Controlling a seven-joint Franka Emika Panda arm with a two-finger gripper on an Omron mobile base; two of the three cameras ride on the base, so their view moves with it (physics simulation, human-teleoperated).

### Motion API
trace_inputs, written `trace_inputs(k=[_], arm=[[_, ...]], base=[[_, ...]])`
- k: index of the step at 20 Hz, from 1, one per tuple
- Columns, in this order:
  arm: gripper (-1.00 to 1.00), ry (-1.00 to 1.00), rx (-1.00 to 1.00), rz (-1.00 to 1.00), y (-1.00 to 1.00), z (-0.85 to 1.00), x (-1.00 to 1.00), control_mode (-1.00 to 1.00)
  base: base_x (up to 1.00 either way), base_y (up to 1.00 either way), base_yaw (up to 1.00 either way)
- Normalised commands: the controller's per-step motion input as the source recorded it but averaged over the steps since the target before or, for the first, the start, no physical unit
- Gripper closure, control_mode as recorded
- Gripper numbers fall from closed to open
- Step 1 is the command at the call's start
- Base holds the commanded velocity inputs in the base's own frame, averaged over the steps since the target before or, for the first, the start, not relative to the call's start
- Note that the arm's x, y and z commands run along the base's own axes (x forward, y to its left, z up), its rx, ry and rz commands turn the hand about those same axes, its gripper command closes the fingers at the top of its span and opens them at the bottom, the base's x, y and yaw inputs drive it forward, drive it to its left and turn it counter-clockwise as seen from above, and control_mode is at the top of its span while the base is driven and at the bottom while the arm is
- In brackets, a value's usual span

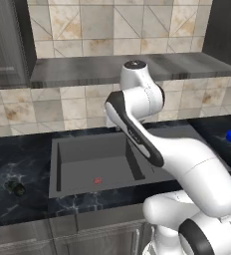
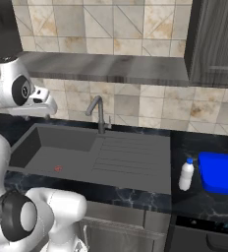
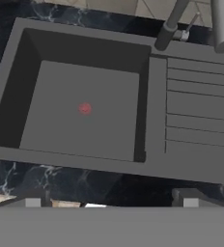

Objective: Pick up all produce items and place them in the sink. Turn on the sink faucet to wash them. Then turn the sink off and put them in the tray.

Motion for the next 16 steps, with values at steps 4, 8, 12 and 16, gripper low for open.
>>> trace_inputs(k=[4,8,12,16], arm=[[-1.0,0.06,-0.03,-0.02,0.35,-0.11,0.04,-1.0],[-1.0,0.01,0.0,0.0,0.1,-0.01,-0.05,-1.0],[-1.0,-0.01,0.0,0.0,0.09,-0.07,-0.06,-1.0],[-1.0,0.0,0.0,0.04,0.18,-0.12,-0.05,-1.0]], base=[[0.0,0.0,0.0],[0.0,0.0,0.0],[0.0,0.0,0.0],[0.0,0.0,0.0]])
